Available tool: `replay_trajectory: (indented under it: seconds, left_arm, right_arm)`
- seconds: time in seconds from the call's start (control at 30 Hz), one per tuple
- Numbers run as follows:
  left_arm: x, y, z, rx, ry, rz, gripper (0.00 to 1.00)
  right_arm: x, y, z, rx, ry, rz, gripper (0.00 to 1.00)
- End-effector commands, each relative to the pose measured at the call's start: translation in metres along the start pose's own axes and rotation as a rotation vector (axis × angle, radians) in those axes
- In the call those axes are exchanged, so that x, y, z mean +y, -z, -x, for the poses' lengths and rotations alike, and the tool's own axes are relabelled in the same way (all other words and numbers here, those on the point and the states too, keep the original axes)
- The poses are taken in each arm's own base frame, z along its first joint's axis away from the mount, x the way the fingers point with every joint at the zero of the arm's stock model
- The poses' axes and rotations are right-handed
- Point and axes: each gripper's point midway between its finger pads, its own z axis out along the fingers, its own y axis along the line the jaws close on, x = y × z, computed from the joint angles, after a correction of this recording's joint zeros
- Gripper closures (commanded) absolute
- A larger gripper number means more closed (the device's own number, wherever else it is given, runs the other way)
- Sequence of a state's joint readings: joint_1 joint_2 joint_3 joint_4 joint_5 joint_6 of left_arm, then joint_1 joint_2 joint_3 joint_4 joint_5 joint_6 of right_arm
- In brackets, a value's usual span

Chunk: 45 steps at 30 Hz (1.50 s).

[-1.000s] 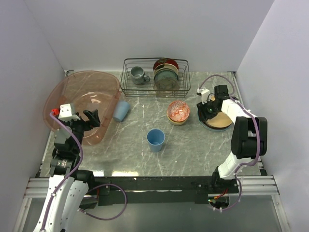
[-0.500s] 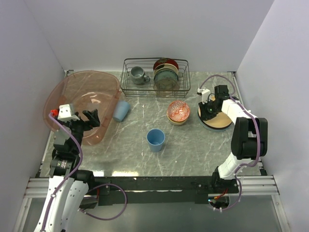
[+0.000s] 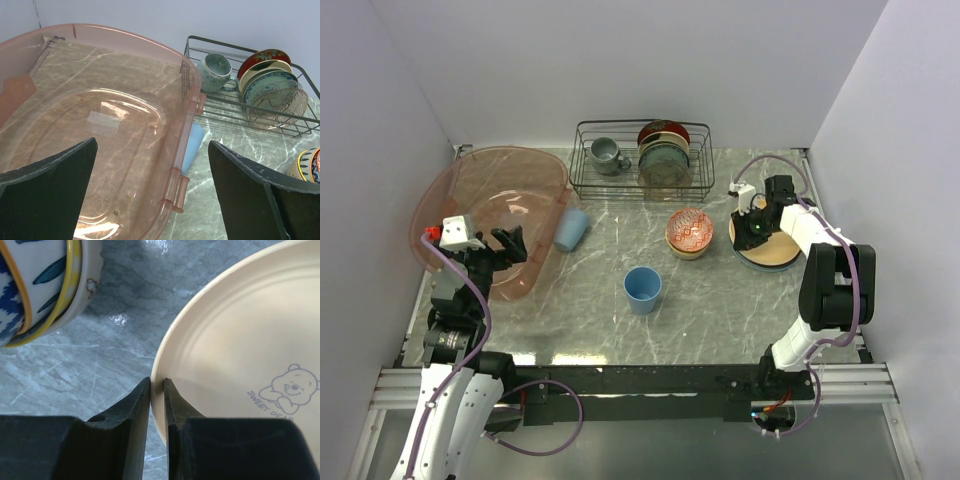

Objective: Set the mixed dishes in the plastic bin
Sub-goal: Pick up the plate at the center of the board.

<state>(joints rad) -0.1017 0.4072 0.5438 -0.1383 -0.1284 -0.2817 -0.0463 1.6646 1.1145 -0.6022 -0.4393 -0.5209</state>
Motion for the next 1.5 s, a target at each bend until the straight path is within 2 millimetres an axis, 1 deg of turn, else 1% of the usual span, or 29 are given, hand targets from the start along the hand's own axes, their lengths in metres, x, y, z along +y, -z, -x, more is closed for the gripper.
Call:
replay_trajectory:
  seconds: [0.0, 0.17, 0.5, 0.67, 0.8, 0.9, 1.13, 1.23, 1.37, 1.47]
  left_arm:
    - [-0.0036, -0.0002, 0.0126, -0.051, -0.006, -0.017, 0.01]
    - [-0.0035, 0.0000, 0.0123, -0.051, -0.006, -0.017, 0.01]
    - [-0.0036, 0.0002, 0.0130, -0.054, -0.006, -0.018, 0.01]
    - [-0.0034, -0.0003, 0.0123, -0.051, -0.008, -0.017, 0.01]
    - [-0.0034, 0.0000, 0.0122, -0.051, -0.008, -0.017, 0.01]
    - [-0.0033, -0.0003, 0.0119, -0.049, -0.010, -0.016, 0.01]
    - [-0.0034, 0.0000, 0.0123, -0.051, -0.008, -0.017, 0.01]
    - [-0.0034, 0.0000, 0.0122, -0.051, -0.008, -0.017, 0.01]
    - [-0.0034, 0.0002, 0.0126, -0.052, -0.009, -0.017, 0.01]
    - [-0.0034, 0.0000, 0.0122, -0.051, -0.008, -0.017, 0.01]
  right_arm:
    - [0.0087, 0.0052, 0.0083, -0.013, -0.028, 0.062, 0.77]
    - [0.0097, 0.0075, 0.0095, -0.019, -0.038, 0.079, 0.73]
    - [0.0117, 0.0047, 0.0067, -0.006, -0.050, 0.097, 0.65]
    - [0.0116, 0.0050, 0.0074, -0.008, -0.056, 0.101, 0.66]
    - [0.0127, 0.0057, 0.0082, -0.013, -0.061, 0.111, 0.71]
    - [0.0141, 0.0076, 0.0090, -0.017, -0.063, 0.117, 0.71]
    - [0.0143, 0.0120, 0.0111, -0.032, -0.072, 0.128, 0.70]
    - [0.0154, 0.0117, 0.0100, -0.031, -0.076, 0.135, 0.70]
    - [0.0163, 0.0103, 0.0086, -0.029, -0.081, 0.145, 0.66]
    - [0.0167, 0.0095, 0.0077, -0.027, -0.087, 0.150, 0.66]
